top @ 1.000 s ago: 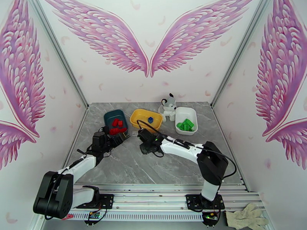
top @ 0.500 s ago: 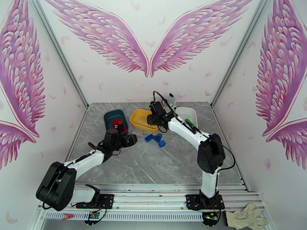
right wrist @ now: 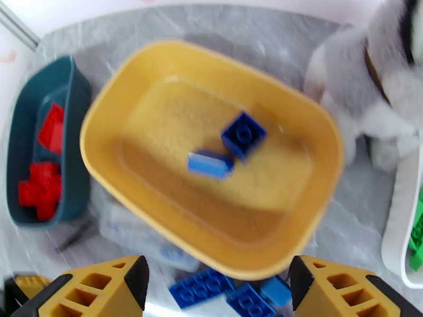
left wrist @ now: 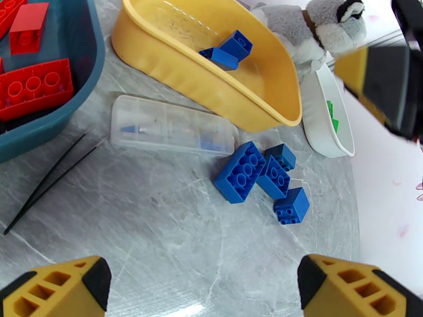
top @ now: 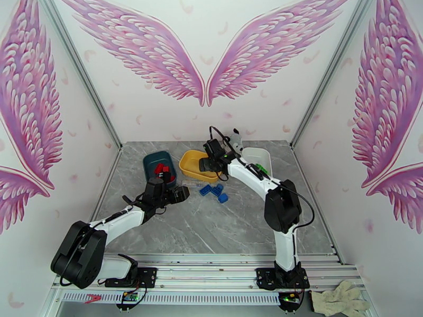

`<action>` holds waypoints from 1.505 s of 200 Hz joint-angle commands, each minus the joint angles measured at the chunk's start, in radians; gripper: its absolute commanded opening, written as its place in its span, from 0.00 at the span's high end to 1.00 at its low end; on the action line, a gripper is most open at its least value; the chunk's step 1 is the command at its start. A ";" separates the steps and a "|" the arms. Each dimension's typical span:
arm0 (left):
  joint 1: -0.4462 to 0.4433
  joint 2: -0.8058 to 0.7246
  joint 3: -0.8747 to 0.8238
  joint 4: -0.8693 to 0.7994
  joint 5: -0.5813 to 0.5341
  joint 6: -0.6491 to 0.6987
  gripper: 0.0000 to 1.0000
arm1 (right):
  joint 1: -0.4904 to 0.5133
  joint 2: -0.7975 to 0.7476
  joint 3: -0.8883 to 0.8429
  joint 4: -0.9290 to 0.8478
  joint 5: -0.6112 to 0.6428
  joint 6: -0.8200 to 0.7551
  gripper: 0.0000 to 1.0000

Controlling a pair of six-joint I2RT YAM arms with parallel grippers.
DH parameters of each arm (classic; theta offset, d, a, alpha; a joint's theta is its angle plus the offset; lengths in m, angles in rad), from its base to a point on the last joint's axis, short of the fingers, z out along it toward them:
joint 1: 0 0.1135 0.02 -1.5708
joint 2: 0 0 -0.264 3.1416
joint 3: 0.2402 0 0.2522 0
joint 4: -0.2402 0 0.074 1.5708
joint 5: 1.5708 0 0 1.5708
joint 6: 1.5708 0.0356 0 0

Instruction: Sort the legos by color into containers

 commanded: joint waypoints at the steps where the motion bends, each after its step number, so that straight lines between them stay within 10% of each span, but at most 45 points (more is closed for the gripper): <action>1: 0.000 -0.038 0.026 -0.022 -0.016 0.012 0.01 | -0.008 -0.133 -0.146 0.039 0.000 -0.020 0.18; 109: 0.009 -0.039 0.023 -0.027 -0.022 0.012 0.01 | -0.017 -0.211 -0.570 0.204 -0.047 0.006 0.12; 301: 0.012 -0.010 0.029 -0.017 -0.002 0.005 0.01 | -0.005 -0.078 -0.529 0.265 -0.106 -0.027 0.32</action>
